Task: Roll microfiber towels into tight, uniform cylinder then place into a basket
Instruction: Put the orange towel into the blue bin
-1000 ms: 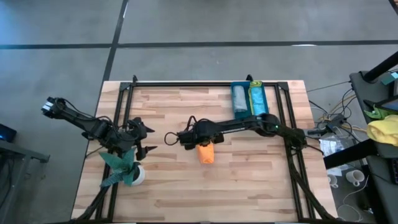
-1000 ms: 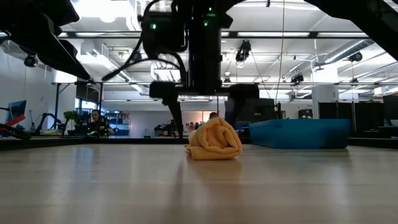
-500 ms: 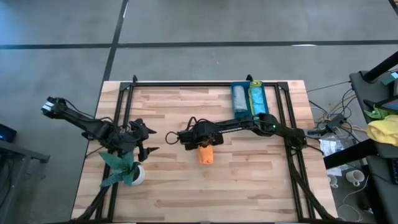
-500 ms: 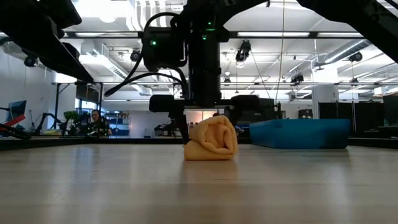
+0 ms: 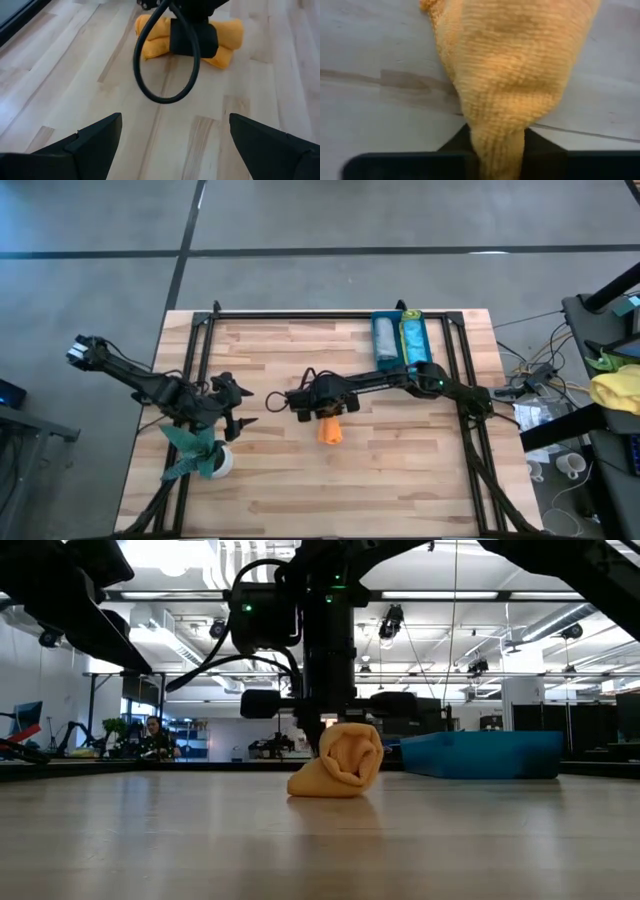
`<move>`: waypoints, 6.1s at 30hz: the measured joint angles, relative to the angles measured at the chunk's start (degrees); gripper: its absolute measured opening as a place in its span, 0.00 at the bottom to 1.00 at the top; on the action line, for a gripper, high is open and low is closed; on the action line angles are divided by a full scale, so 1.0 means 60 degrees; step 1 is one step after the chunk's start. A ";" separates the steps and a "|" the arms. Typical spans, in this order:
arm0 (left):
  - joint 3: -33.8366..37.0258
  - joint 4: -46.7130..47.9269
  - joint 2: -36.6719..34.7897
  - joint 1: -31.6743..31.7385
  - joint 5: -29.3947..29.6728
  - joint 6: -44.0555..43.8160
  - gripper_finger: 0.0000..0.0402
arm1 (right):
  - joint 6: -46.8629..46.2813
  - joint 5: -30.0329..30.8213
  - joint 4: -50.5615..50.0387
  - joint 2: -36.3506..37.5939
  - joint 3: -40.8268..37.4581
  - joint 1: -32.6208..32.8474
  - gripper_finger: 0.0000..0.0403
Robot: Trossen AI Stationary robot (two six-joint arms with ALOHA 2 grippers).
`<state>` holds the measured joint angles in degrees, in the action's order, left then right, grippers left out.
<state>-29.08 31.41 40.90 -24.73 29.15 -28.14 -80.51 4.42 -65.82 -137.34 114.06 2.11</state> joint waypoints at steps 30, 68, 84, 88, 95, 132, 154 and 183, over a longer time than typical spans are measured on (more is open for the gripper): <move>-0.0206 -0.2091 0.0260 0.2841 0.0610 -0.0390 0.88 | 0.7658 0.0734 -0.1529 0.7664 -0.5907 -0.8350 0.03; -0.1931 -0.3580 0.3049 0.5125 -0.2178 0.1064 0.88 | 0.8484 0.0701 -0.0036 0.8800 -0.6969 -0.8485 0.47; -0.1931 -0.3569 0.3043 0.5125 -0.2364 0.1020 0.88 | 0.8468 0.1521 -0.0137 0.8302 -0.8209 -0.8424 0.03; -0.1931 -0.3572 0.3043 0.5125 -0.2364 0.1006 0.88 | 0.8424 0.1192 0.0204 0.7986 -0.8187 -0.8101 0.02; -0.1931 -0.3572 0.3046 0.5128 -0.2364 0.0994 0.88 | 0.7990 0.1188 0.0231 0.7854 -0.7843 -0.7690 0.02; -0.1931 -0.3576 0.3061 0.5191 -0.2364 0.1009 0.88 | 0.8413 -0.0553 0.0454 0.8388 -0.7945 -0.7027 0.02; -0.1927 -0.3575 0.3058 0.5191 -0.2362 0.1016 0.88 | 0.7753 0.0121 0.0537 0.7894 -0.9329 -0.6587 0.02; -0.2283 -0.3734 0.2994 0.5191 -0.2269 0.3509 0.88 | 1.0390 0.1351 0.2847 0.6195 -0.7373 -0.9383 0.02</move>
<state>-42.78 9.01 58.86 6.42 15.53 -7.09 -18.17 12.53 -48.74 -100.17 69.82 -54.18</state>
